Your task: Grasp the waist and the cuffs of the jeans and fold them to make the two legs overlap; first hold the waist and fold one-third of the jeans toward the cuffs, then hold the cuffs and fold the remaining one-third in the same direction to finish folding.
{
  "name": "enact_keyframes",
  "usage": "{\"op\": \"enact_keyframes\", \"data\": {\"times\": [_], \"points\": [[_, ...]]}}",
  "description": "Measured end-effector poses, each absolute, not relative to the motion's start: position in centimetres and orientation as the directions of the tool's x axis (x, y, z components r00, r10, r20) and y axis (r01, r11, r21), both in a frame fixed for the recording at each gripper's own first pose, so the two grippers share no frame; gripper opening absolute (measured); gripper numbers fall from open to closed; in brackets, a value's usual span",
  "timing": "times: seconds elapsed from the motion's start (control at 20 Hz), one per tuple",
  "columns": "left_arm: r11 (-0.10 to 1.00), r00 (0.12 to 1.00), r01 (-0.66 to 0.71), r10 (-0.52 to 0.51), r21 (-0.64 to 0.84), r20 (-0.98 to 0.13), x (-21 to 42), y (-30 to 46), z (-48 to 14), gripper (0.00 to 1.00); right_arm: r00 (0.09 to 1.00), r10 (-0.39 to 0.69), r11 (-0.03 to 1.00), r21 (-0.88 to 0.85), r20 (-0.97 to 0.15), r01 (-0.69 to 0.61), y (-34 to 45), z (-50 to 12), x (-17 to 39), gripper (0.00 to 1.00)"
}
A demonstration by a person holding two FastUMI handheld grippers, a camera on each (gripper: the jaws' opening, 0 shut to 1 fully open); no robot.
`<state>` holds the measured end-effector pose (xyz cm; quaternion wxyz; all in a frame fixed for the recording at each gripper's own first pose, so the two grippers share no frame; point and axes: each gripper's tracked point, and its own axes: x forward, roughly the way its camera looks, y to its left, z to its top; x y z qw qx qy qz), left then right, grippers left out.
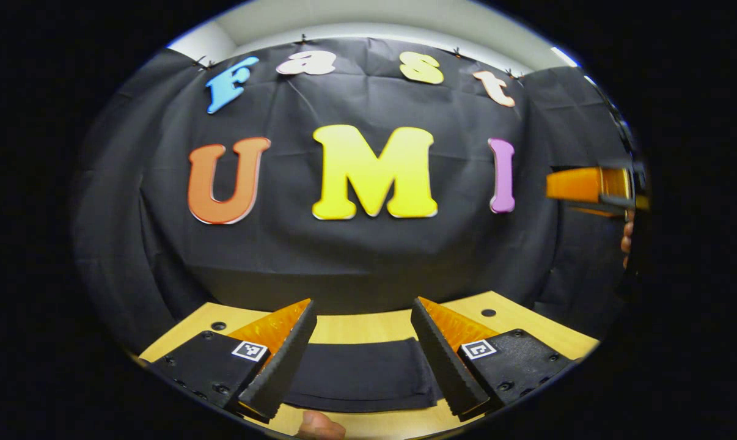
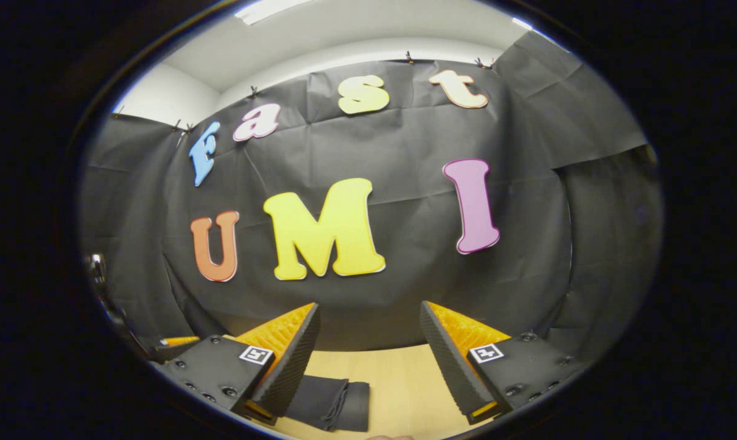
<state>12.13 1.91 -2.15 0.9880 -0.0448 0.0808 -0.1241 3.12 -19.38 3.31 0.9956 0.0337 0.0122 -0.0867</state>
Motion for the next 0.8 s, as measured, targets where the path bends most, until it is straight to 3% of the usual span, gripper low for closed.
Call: {"op": "enact_keyframes", "data": {"times": [0.35,0.8], "points": [[0.979,0.98,0.135,-0.154,-0.151,-0.124,9.3,11.4,1.2,0.98,0.98,-0.176,0.982,0.048,-0.093,0.181,-12.2,-1.1,0.1,0.97],[0.974,0.975,0.157,-0.18,-0.164,-0.134,4.3,13.2,0.9,0.99,0.988,-0.14,0.989,0.037,-0.071,0.142,-7.1,0.1,-1.6,1.0]]}}
